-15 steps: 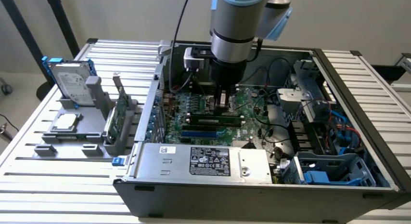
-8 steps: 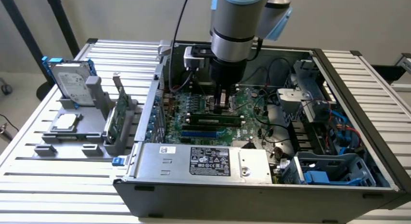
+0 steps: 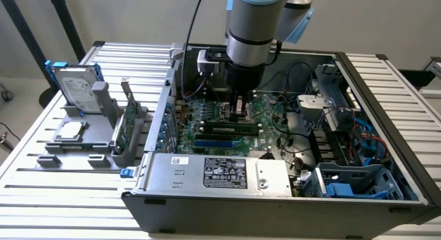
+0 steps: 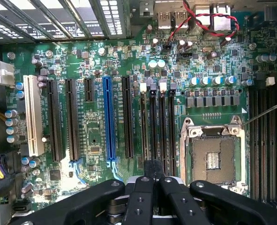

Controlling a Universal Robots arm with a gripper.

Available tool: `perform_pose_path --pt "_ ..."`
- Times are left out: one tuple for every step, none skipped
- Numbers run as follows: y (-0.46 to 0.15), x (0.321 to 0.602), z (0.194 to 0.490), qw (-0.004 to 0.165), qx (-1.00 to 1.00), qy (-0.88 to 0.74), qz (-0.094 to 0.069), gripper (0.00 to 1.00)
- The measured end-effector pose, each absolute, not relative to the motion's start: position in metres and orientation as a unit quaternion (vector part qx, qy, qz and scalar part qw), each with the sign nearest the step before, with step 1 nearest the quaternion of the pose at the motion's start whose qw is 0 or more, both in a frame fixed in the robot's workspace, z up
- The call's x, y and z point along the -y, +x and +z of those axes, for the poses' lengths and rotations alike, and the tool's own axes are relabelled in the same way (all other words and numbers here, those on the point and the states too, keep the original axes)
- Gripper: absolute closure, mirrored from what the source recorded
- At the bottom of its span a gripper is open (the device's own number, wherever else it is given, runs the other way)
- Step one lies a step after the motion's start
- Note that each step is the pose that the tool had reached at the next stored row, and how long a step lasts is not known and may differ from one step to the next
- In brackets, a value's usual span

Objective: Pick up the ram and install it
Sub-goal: 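Press down the ram until it locks into place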

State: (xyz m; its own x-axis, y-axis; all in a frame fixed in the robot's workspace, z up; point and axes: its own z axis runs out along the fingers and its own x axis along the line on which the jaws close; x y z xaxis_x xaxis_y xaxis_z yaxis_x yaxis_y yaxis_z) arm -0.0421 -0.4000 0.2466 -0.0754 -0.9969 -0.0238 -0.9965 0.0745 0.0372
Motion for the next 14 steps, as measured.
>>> perform_pose_path --pt "-0.042 0.4 0.247 0.004 0.733 0.68 -0.022 0.89" --pt "-0.042 0.4 0.247 0.004 0.733 0.68 -0.022 0.89" --pt "-0.042 0.4 0.247 0.004 0.733 0.68 -0.022 0.89" --pt "-0.043 0.4 0.246 0.004 0.733 0.68 -0.021 0.89" --pt "-0.043 0.4 0.245 0.004 0.733 0.68 -0.021 0.89" --pt "-0.044 0.4 0.244 0.003 0.733 0.68 -0.021 0.89" --pt "-0.044 0.4 0.242 0.002 0.733 0.68 -0.02 0.89" --pt "-0.044 0.4 0.241 0.002 0.733 0.68 -0.02 0.89" --pt "-0.045 0.4 0.24 0.001 0.733 0.68 -0.019 0.89" --pt "-0.045 0.4 0.239 0.001 0.733 0.68 -0.019 0.89" --pt "-0.045 0.4 0.238 0.0 0.733 0.68 -0.018 0.89" --pt "-0.046 0.4 0.237 0.0 0.732 0.681 -0.018 0.89" --pt "-0.046 0.4 0.237 -0.001 0.732 0.681 -0.018 0.89" --pt "-0.046 0.4 0.236 -0.001 0.732 0.681 -0.018 0.89"
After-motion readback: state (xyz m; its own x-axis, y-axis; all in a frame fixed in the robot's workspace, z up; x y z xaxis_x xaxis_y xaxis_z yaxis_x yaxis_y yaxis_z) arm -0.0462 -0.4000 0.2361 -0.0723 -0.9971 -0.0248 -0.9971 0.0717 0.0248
